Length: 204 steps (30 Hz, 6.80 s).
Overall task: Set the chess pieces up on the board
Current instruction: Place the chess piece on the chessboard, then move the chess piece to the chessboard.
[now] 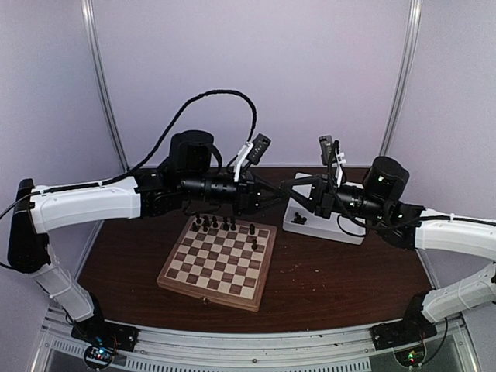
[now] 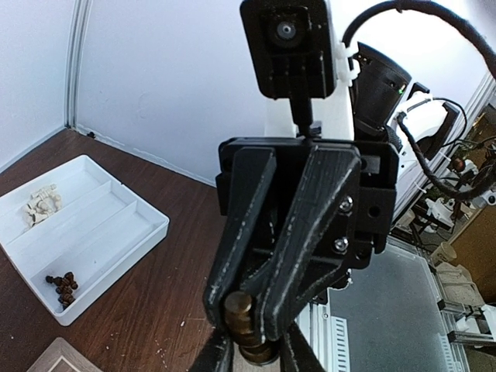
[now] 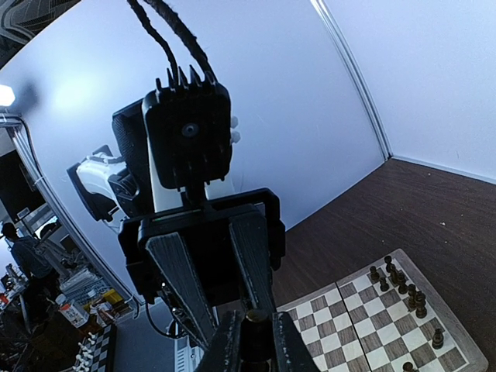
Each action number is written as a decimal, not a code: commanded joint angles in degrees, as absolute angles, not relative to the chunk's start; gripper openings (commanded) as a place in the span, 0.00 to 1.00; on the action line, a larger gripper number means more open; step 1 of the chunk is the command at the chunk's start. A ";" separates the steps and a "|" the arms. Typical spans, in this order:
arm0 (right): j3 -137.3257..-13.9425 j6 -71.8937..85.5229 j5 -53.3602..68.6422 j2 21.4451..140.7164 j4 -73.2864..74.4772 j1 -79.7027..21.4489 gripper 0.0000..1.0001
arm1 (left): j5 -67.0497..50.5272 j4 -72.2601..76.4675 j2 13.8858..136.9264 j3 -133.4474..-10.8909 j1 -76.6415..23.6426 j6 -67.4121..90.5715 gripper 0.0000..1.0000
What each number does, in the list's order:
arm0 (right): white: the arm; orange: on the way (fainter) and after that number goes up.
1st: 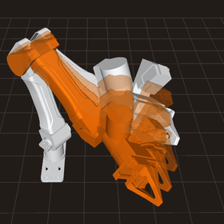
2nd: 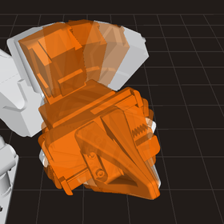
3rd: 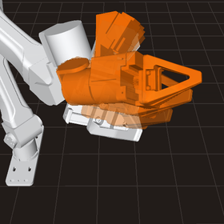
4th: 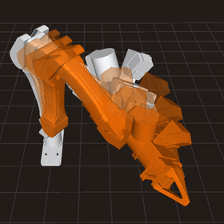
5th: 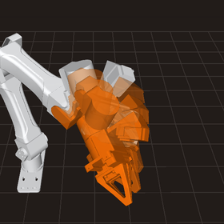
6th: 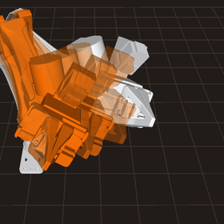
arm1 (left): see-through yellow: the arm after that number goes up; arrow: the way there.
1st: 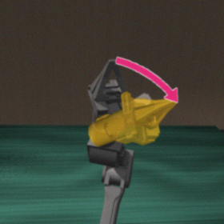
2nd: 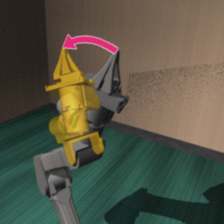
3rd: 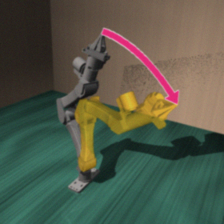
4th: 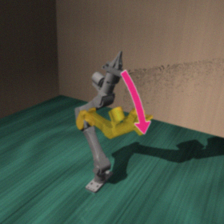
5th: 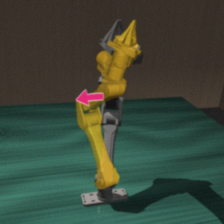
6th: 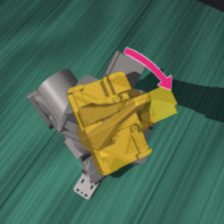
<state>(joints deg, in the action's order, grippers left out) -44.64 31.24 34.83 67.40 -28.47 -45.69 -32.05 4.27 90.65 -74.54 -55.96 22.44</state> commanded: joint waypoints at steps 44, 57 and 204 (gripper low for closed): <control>-63.85 22.27 34.09 69.60 19.14 -46.80 0.39 | -29.10 -12.98 89.14 -73.56 -55.83 1.83 0.00; -67.51 21.46 32.44 74.80 20.35 -49.30 0.36 | -29.43 -13.88 89.14 -73.30 -55.87 1.12 0.00; -80.80 15.03 2.47 112.92 23.99 -53.41 0.29 | -7.23 -38.51 89.30 -70.67 -44.56 19.78 0.63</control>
<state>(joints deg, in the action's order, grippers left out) -78.94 14.83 2.57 112.27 23.79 -53.74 -6.46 -38.26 88.75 -69.12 -44.36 19.97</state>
